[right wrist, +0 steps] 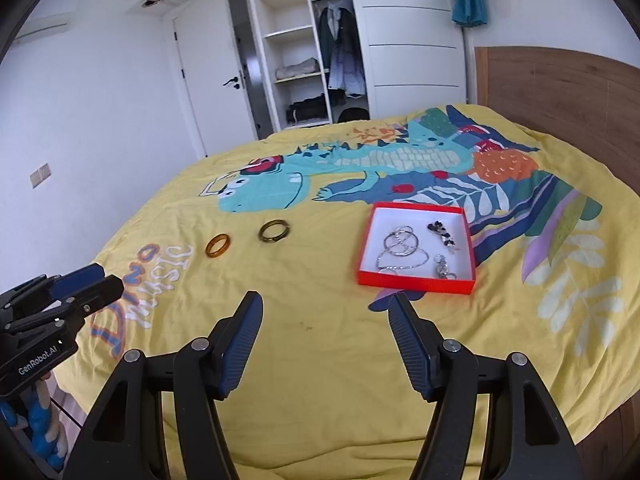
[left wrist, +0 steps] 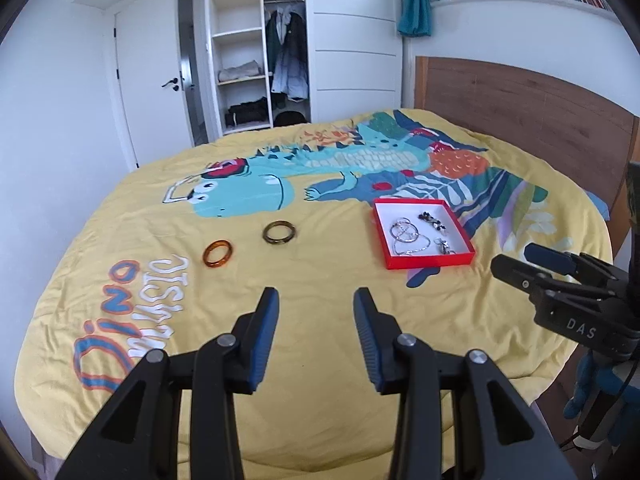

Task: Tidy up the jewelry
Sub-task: 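Withdraw both grippers from the box toward the two bangles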

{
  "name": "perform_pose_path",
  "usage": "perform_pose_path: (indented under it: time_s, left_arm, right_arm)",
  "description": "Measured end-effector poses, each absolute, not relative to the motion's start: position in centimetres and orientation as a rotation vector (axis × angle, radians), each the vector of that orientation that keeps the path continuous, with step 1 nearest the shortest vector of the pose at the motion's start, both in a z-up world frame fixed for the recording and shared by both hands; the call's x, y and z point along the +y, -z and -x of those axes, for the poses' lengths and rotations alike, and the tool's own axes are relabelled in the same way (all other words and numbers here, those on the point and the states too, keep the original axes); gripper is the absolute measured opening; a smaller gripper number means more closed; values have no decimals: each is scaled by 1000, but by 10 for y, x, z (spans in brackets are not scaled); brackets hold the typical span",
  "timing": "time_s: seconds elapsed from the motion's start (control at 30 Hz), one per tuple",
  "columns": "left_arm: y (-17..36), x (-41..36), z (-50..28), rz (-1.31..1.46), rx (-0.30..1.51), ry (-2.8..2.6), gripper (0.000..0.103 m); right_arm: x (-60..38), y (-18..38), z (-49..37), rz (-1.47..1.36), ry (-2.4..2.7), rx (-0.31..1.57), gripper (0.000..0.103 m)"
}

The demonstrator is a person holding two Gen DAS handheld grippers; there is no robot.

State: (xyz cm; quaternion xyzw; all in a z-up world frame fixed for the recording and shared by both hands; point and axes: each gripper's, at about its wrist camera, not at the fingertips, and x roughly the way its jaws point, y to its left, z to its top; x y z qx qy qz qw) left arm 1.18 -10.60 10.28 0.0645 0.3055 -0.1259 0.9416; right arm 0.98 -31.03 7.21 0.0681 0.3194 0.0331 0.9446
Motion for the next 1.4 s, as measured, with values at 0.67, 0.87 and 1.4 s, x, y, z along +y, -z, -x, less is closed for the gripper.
perform_pose_path:
  time_s: [0.67, 0.87, 1.4]
  left_arm:
    - [-105, -49, 8, -24, 580, 182, 48]
    - [-72, -31, -25, 30, 660, 162, 48]
    - [28, 40, -196, 131, 902, 3, 48]
  right_arm:
    - [-263, -66, 5, -100, -103, 650, 83]
    - [-254, -36, -23, -97, -126, 741, 83]
    - [-233, 55, -183, -50, -216, 952, 82]
